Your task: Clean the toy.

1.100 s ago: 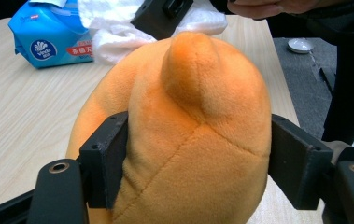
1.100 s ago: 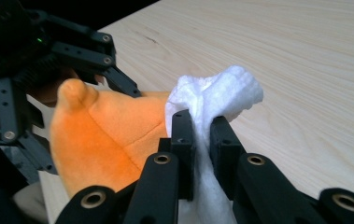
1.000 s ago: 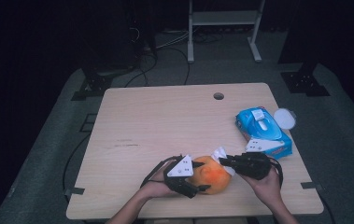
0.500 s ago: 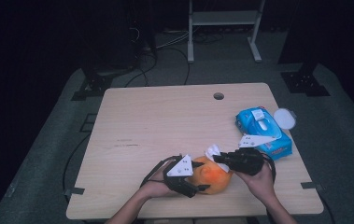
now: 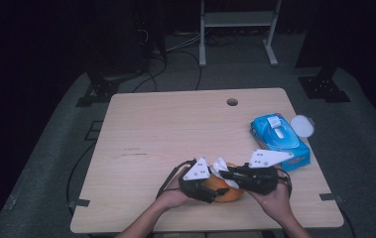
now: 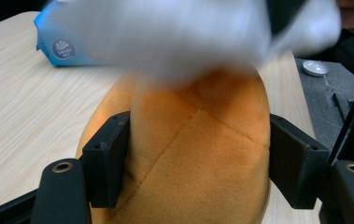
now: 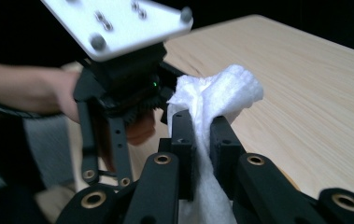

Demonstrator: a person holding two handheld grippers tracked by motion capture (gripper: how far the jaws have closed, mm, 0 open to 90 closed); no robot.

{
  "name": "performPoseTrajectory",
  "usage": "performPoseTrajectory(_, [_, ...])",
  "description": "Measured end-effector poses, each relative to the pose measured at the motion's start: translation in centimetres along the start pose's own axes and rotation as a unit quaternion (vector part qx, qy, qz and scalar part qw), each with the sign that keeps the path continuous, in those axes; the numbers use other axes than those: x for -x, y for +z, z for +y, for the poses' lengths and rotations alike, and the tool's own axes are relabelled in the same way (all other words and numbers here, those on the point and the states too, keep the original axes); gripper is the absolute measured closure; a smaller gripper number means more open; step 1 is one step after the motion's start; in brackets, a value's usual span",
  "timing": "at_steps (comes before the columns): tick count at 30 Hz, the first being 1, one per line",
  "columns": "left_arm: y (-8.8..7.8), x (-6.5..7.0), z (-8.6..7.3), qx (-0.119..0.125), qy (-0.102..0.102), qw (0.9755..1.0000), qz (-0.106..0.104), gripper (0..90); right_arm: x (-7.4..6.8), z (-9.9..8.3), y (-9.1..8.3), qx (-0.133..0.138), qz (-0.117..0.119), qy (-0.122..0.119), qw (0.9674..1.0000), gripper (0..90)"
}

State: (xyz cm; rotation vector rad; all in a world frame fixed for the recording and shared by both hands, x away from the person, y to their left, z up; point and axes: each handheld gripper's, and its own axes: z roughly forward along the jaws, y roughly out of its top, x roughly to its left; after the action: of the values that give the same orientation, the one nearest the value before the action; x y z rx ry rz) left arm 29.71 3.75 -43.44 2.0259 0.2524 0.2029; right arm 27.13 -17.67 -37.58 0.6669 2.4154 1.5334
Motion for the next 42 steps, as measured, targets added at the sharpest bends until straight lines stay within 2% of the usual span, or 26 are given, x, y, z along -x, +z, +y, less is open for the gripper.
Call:
performPoseTrajectory(1, [-0.1,-0.1,-0.1,0.000,-0.006,1.0000,0.002,30.7,-0.1,0.0,0.4,-0.014,-0.020,-0.015,0.9996,82.0])
performPoseTrajectory(4, [-0.3,-0.4,-0.3,0.004,-0.016,0.9999,0.001,31.0,0.2,-0.2,0.2,-0.016,-0.030,-0.016,0.9993,82.0])
performPoseTrajectory(5, [-0.3,-0.6,-0.3,0.006,-0.023,0.9997,0.001,31.0,0.6,-0.3,-0.4,-0.014,-0.050,-0.019,0.9985,82.0])
performPoseTrajectory(6, [-0.3,-0.6,-0.3,0.007,-0.026,0.9996,0.000,31.0,0.6,-0.3,-0.4,-0.014,-0.050,-0.019,0.9985,82.0])
performPoseTrajectory(7, [-0.3,-0.7,-0.3,0.006,-0.030,0.9995,-0.001,30.9,1.0,-0.4,-0.9,-0.016,-0.061,-0.013,0.9979,82.0])
performPoseTrajectory(9, [-0.2,-0.6,-0.2,0.005,-0.025,0.9997,-0.001,30.6,1.3,-0.6,-1.0,-0.013,-0.058,-0.006,0.9982,82.0])
performPoseTrajectory(12, [-0.1,-0.5,-0.2,0.003,-0.023,0.9997,-0.001,29.9,0.8,-0.5,-0.6,-0.013,-0.049,-0.016,0.9986,81.9])
performPoseTrajectory(13, [-0.1,-0.5,-0.2,0.001,-0.022,0.9998,-0.001,29.7,0.1,-0.2,0.2,-0.023,-0.051,-0.039,0.9977,81.9])
performPoseTrajectory(15, [-0.2,-0.4,-0.2,-0.002,-0.017,0.9999,-0.003,29.7,-0.1,0.0,0.5,-0.025,-0.054,-0.046,0.9972,81.9])
performPoseTrajectory(17, [-0.1,-0.2,-0.1,-0.002,-0.013,0.9999,-0.003,29.6,0.1,0.2,0.7,-0.024,-0.051,-0.043,0.9975,82.0])
performPoseTrajectory(18, [0.0,0.0,0.0,-0.006,-0.004,1.0000,0.000,29.7,0.2,0.3,0.8,-0.026,-0.054,-0.042,0.9973,82.0])
performPoseTrajectory(22, [-0.2,-0.3,-0.2,0.000,-0.012,0.9999,0.001,30.5,1.2,0.2,0.7,-0.033,-0.058,-0.028,0.9974,82.0])
performPoseTrajectory(24, [-0.1,-0.3,-0.1,-0.001,-0.012,0.9999,0.000,30.4,1.5,0.1,0.6,-0.031,-0.051,-0.018,0.9980,82.0])
performPoseTrajectory(25, [-0.1,-0.2,0.0,-0.008,-0.004,1.0000,0.000,30.3,1.4,0.1,0.7,-0.032,-0.049,-0.016,0.9982,82.0])
performPoseTrajectory(27, [-0.1,-0.2,-0.1,-0.008,-0.003,1.0000,-0.002,30.3,1.1,0.1,0.9,-0.031,-0.037,-0.013,0.9988,82.0])
performPoseTrajectory(30, [-0.2,-0.2,-0.2,-0.008,-0.002,1.0000,-0.001,30.7,0.7,0.2,1.1,-0.035,-0.036,-0.021,0.9985,82.0])
performPoseTrajectory(32, [-0.3,-0.2,-0.2,-0.008,-0.005,1.0000,0.000,31.0,0.7,0.3,1.0,-0.035,-0.038,-0.024,0.9984,82.1])
performPoseTrajectory(34, [-0.4,-0.5,-0.3,-0.005,-0.009,0.9999,-0.002,31.7,1.2,0.0,0.5,-0.028,-0.037,-0.010,0.9989,82.0])
performPoseTrajectory(35, [-0.6,-0.9,-0.5,0.000,-0.020,0.9998,-0.006,31.7,1.4,-0.2,0.3,-0.026,-0.037,-0.004,0.9990,82.1])
performPoseTrajectory(42, [-1.5,-1.7,-1.2,0.007,-0.041,0.9990,-0.013,31.7,2.5,-1.7,-0.5,-0.027,-0.050,0.016,0.9983,82.0])
